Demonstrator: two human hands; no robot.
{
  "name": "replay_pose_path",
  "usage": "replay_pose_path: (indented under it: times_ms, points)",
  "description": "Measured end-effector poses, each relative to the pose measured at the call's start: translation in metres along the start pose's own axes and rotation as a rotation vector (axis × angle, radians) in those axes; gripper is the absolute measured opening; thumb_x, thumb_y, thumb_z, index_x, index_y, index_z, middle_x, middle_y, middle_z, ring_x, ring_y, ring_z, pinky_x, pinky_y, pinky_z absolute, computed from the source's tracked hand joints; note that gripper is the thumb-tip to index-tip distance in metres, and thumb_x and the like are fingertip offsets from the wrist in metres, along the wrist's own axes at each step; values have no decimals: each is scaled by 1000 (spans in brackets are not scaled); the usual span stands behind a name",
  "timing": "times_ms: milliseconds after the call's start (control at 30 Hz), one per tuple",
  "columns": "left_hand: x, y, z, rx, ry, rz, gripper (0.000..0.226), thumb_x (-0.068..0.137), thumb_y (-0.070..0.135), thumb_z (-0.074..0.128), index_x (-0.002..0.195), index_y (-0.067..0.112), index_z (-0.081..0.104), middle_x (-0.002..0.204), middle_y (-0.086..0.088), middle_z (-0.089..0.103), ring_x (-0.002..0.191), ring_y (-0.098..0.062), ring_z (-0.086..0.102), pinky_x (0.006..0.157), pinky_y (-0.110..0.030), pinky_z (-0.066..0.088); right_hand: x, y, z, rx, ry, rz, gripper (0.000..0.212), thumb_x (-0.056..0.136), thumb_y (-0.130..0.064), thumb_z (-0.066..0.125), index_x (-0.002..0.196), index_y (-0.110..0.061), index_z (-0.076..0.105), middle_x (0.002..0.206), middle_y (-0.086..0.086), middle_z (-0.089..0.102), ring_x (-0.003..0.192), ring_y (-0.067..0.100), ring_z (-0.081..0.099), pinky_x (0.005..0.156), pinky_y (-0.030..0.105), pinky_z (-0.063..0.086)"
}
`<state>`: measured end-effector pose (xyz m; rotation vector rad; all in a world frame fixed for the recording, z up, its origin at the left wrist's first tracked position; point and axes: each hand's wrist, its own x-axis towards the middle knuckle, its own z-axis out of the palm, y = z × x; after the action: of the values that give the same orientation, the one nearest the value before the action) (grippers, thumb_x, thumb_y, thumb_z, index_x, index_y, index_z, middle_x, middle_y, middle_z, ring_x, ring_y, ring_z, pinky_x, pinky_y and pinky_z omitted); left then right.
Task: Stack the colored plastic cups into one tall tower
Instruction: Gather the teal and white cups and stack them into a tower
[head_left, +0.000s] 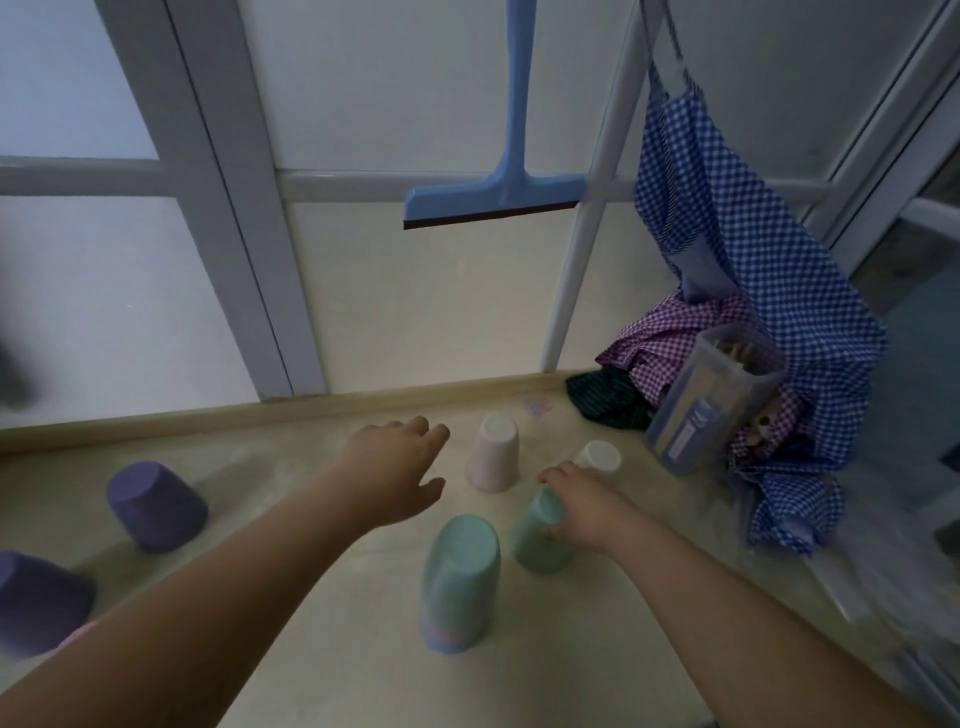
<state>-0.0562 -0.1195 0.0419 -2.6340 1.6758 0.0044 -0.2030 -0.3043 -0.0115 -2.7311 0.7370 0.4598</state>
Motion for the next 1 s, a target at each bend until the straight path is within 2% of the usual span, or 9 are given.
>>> replay_pose_path:
  times_ms: [167, 333, 600, 800, 1000]
  points:
    - [26, -9, 20, 13, -41, 36, 45, 87, 41, 48, 123, 16, 39, 117, -7, 55, 102, -28, 56, 79, -39, 48, 17, -2, 15, -9, -71, 21, 69, 80, -24, 69, 138, -13, 34, 143, 10, 36, 124, 33, 43, 105, 40, 39]
    - [59, -11, 38, -46, -57, 105, 55, 86, 38, 52, 132, 18, 29, 127, -8, 47, 106, -29, 53, 78, -39, 48, 19, -2, 19, 5, -91, 45, 66, 78, -19, 71, 134, -12, 36, 145, 14, 32, 127, 34, 41, 103, 35, 37]
    - [131, 3, 62, -61, -117, 217, 75, 80, 42, 61, 139, 20, 20, 138, -11, 36, 114, -31, 48, 83, -43, 49, -6, 6, -15, 101, 25, 54, 70, 79, -18, 69, 138, -17, 33, 136, 9, 40, 124, 29, 42, 100, 36, 40]
    - [148, 17, 93, -95, -229, 193, 75, 82, 41, 58, 140, 19, 16, 132, -14, 40, 111, -33, 50, 82, -43, 48, -37, 7, -6, 129, 81, 63, 65, 79, -22, 68, 136, -19, 36, 134, 4, 41, 123, 24, 39, 99, 30, 37]
    - [132, 15, 81, -144, -208, 167, 66, 81, 33, 59, 135, 16, 25, 123, -16, 43, 105, -35, 53, 79, -43, 50, -53, 5, -8, 136, 84, 46, 67, 79, -24, 68, 137, -21, 35, 137, 1, 39, 125, 22, 38, 102, 28, 35]
